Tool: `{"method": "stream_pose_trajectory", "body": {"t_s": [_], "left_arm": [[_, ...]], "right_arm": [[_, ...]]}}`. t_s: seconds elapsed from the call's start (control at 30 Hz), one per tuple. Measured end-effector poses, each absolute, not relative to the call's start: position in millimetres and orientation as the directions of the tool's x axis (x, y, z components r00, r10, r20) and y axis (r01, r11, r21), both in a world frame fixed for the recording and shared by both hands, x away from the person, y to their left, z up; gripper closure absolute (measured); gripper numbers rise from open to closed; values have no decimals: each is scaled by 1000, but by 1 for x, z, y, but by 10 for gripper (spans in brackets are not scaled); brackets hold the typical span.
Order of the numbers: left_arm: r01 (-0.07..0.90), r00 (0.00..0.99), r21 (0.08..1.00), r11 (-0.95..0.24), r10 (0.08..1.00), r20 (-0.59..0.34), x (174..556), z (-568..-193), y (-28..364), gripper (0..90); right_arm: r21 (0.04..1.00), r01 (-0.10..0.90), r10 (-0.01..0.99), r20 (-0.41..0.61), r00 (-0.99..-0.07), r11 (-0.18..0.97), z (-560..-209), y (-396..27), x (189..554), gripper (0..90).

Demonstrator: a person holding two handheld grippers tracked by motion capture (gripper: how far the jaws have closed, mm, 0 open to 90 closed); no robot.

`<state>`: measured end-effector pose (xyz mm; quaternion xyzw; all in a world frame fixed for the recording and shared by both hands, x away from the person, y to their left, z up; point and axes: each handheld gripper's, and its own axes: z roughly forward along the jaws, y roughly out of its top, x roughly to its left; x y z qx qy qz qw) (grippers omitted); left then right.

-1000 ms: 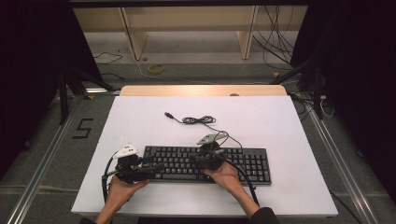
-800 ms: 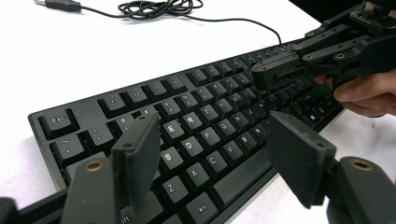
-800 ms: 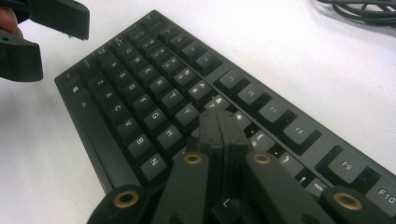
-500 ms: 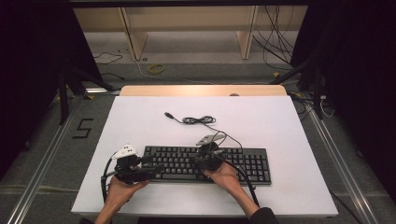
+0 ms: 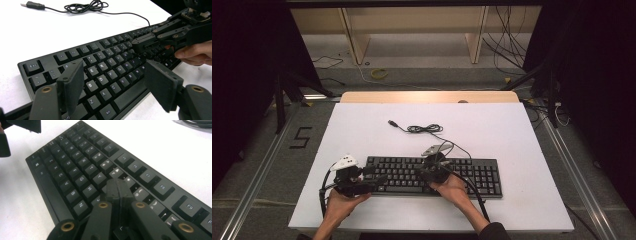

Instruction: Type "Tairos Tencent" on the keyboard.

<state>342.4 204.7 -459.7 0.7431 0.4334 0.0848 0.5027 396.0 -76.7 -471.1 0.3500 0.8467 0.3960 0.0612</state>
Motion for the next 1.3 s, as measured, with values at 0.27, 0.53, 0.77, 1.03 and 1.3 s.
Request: {"method": "stream_pose_trajectory", "body": {"t_s": [0.27, 0.53, 0.77, 1.03, 1.3], "left_arm": [[558, 608, 822, -114, 730, -312, 342, -460, 205, 318], [558, 608, 822, -116, 731, -310, 342, -459, 206, 319], [561, 603, 819, -126, 740, -299, 347, -461, 206, 329], [560, 602, 819, -125, 740, -299, 347, -461, 205, 329], [562, 605, 814, -145, 743, -286, 353, -464, 200, 405]], "right_arm": [[709, 550, 650, 170, -741, 441, -472, -77, 397, 900], [700, 554, 654, 164, -738, 450, -478, -76, 398, 900], [700, 554, 654, 164, -738, 450, -478, -76, 398, 900], [748, 549, 660, 202, -724, 373, -464, -86, 394, 834], [763, 543, 642, 226, -733, 352, -458, -96, 388, 626]]}}
